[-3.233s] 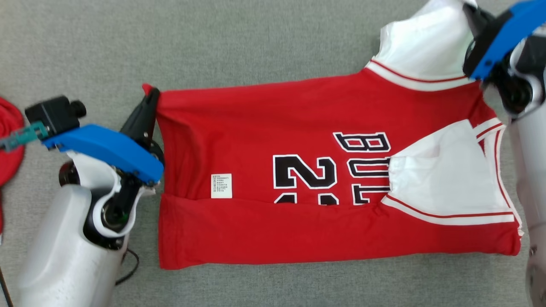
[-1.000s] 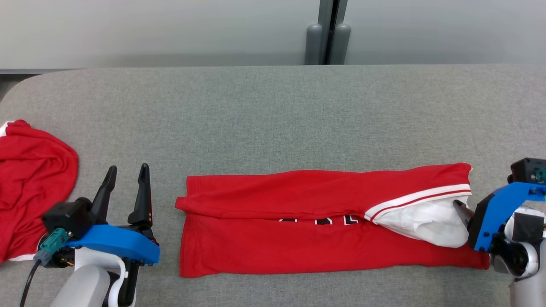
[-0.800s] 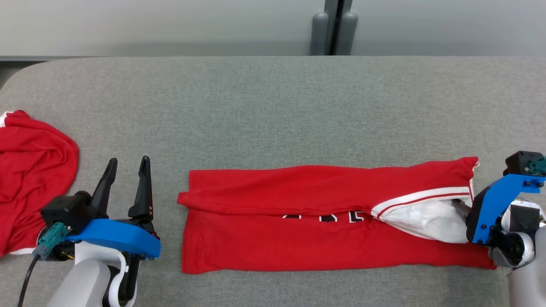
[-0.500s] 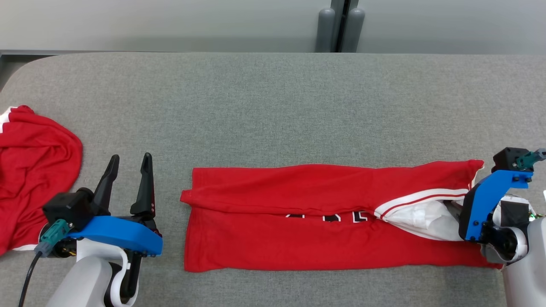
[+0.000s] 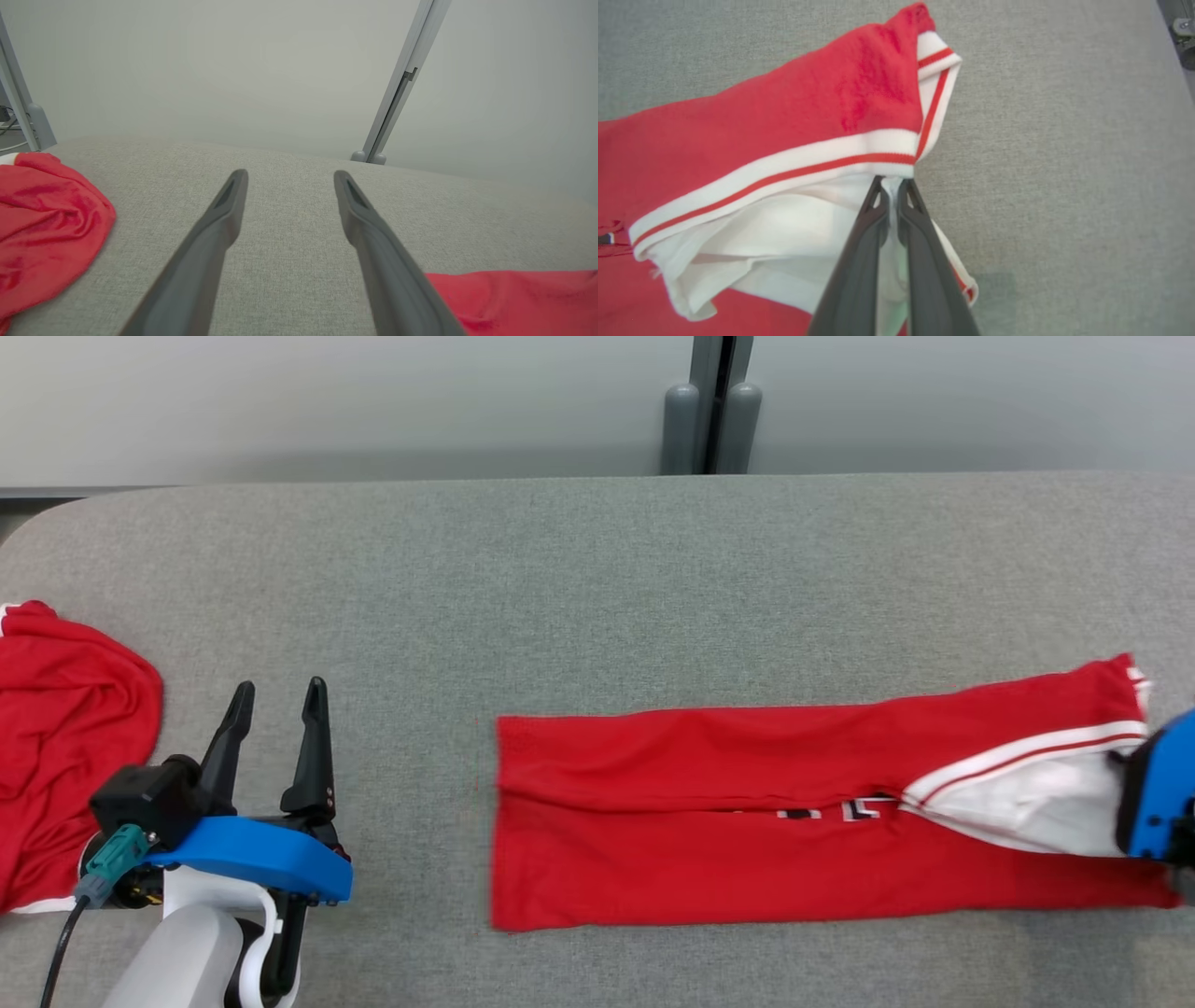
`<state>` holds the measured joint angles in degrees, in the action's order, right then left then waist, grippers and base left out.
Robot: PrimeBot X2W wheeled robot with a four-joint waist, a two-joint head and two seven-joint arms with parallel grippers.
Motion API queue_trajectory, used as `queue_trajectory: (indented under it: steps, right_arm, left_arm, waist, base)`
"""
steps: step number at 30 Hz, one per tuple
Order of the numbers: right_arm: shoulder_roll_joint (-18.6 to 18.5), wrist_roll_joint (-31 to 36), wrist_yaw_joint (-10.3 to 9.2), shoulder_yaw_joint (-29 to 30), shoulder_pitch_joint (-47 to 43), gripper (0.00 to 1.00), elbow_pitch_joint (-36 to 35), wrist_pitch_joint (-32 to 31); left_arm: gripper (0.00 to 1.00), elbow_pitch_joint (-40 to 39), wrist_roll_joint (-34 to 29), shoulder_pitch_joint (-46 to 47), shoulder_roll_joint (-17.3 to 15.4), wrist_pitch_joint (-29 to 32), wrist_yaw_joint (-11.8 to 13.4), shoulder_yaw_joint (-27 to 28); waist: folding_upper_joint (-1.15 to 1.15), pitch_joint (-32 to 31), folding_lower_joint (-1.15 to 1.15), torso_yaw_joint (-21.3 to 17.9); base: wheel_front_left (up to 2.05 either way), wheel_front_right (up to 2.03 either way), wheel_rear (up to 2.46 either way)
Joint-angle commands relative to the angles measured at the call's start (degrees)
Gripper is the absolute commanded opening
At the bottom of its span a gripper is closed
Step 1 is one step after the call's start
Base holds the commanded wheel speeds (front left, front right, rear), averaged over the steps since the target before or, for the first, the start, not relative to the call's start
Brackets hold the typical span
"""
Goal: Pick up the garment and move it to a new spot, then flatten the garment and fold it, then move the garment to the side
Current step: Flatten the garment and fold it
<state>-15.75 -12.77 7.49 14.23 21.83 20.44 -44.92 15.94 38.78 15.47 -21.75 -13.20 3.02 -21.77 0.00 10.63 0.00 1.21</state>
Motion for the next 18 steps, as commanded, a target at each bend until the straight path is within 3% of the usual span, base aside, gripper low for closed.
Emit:
queue_trajectory:
  steps: [1, 6, 10, 18]
  right_arm:
    - [-1.2, 0.9, 0.01, 1.1, -1.0, 0.0, -1.3, -0.5]
    - [-3.2, 4.5, 0.01, 5.1, -2.7, 0.0, -5.6, -3.5]
    - [-1.6, 5.6, 0.01, 6.2, -3.4, 0.0, -9.5, -6.5]
    - [4.5, 2.8, 0.02, -2.7, -5.4, 0.0, -20.1, -13.4]
  left_arm:
    - [1.0, -0.3, -0.1, -0.5, -0.3, 0.0, 0.3, -0.2]
    - [1.0, -0.6, 0.3, -1.4, -0.6, 0.0, 0.5, -0.1]
    - [1.0, -1.1, 0.4, -2.2, -0.9, 0.2, 0.9, -0.1]
    - [1.0, -2.3, 0.8, -3.2, -1.4, 0.4, 1.6, 0.1]
  waist:
    - [0.0, -0.3, 0.0, -0.2]
    - [0.0, -1.3, 0.0, -0.7]
    - [0.0, -2.1, 0.0, -0.9]
    - [0.0, -3.1, 0.0, -0.8]
  base:
    - [0.0, 0.0, 0.0]
    - [0.0, 0.0, 0.0]
    - [0.0, 0.0, 0.0]
    - [0.0, 0.0, 0.0]
